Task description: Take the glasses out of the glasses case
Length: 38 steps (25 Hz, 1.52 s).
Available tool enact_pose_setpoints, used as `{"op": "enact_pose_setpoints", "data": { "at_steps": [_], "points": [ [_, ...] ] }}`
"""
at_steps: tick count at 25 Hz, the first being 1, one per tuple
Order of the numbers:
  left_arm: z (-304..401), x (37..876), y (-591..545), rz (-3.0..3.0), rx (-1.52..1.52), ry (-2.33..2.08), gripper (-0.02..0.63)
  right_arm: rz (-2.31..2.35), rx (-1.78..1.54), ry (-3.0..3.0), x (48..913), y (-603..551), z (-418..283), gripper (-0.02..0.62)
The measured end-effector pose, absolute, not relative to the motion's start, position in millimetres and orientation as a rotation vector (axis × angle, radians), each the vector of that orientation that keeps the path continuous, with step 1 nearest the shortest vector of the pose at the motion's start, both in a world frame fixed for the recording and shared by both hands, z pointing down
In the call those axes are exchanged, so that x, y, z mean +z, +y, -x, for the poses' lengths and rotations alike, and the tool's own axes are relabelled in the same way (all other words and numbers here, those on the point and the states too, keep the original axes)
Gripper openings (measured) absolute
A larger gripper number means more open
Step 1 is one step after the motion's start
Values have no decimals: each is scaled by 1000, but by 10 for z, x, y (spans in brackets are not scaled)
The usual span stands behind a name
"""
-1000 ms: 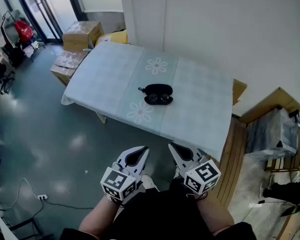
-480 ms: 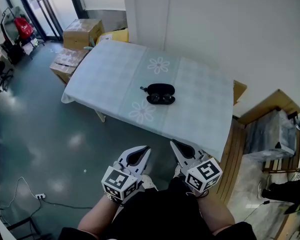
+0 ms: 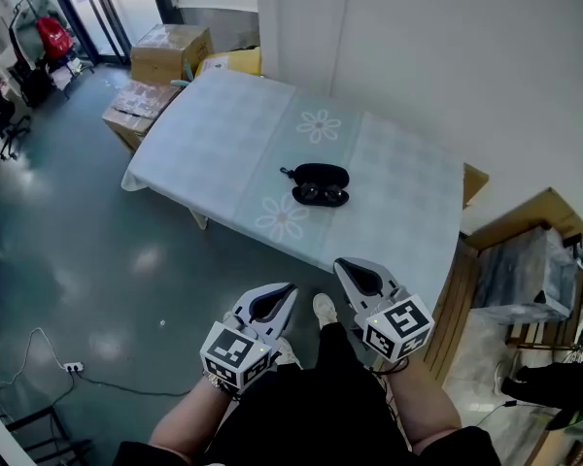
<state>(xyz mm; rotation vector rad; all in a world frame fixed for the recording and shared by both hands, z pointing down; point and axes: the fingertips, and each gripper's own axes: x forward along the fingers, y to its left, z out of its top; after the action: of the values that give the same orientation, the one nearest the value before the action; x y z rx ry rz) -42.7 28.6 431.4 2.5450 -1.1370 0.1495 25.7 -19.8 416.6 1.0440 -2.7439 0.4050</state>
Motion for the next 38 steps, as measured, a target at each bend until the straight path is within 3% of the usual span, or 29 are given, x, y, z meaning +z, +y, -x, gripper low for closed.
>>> {"op": "enact_pose_setpoints", "data": {
  "at_steps": [38],
  "points": [
    [83,4836,-1170,-2339,179,-1272,31,-571,419,-2491,5515,-2465,-214,25]
  ]
}}
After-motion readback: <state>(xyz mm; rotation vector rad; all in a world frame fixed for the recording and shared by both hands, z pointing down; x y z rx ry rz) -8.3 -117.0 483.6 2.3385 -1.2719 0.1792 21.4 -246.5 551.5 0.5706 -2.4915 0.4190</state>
